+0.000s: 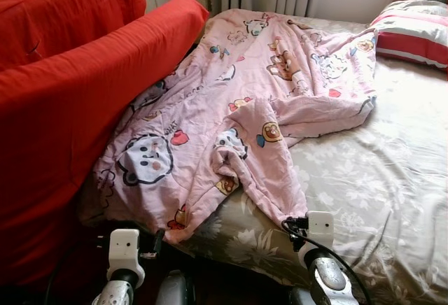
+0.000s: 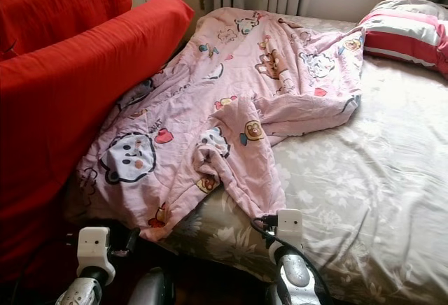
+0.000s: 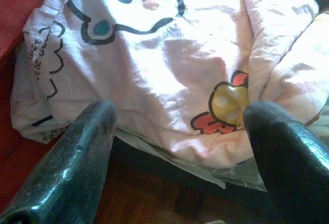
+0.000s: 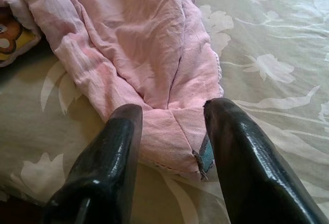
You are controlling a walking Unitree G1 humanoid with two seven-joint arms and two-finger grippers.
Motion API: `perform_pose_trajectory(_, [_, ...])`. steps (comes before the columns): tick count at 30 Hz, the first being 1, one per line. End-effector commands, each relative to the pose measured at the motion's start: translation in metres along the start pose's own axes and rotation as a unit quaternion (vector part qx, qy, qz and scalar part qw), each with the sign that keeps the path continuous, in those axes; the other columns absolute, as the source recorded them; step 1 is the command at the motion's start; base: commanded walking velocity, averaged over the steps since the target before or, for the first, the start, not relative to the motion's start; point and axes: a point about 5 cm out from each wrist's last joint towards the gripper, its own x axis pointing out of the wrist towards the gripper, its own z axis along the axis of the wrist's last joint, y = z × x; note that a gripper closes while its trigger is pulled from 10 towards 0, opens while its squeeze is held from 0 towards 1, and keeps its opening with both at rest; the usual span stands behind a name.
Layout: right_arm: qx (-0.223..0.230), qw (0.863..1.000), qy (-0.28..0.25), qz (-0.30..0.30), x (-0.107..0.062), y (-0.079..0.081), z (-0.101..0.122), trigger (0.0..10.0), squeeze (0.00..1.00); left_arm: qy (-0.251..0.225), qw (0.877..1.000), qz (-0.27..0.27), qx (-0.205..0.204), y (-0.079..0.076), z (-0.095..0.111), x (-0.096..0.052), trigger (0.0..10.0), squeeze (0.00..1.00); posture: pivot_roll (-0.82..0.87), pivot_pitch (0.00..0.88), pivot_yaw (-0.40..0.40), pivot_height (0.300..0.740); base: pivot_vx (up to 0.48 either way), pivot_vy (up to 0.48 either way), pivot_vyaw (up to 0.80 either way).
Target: Clean up the room
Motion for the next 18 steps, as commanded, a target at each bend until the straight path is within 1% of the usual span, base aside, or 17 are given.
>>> perform_pose_trajectory(1, [-0.009, 1.000, 0.008, 0.003, -0.0013, 0.0011, -0.0035, 10.0, 0.00, 0.008, 1.000, 0.002, -0.005, 0.0005, -0.0035, -0.0037, 10.0, 0.00, 0.08, 0.211, 0.034, 0.586, 0.307, 0.000, 0.00])
perform_pose_trajectory(18, [-0.002, 1.000, 0.019, -0.008, -0.0021, -0.0005, -0.0067, 10.0, 0.00, 0.014, 1.000, -0.005, -0.002, -0.0012, -0.0056, -0.0045, 10.0, 0.00, 0.08, 0.212, 0.036, 0.586, 0.321, 0.000, 0.00])
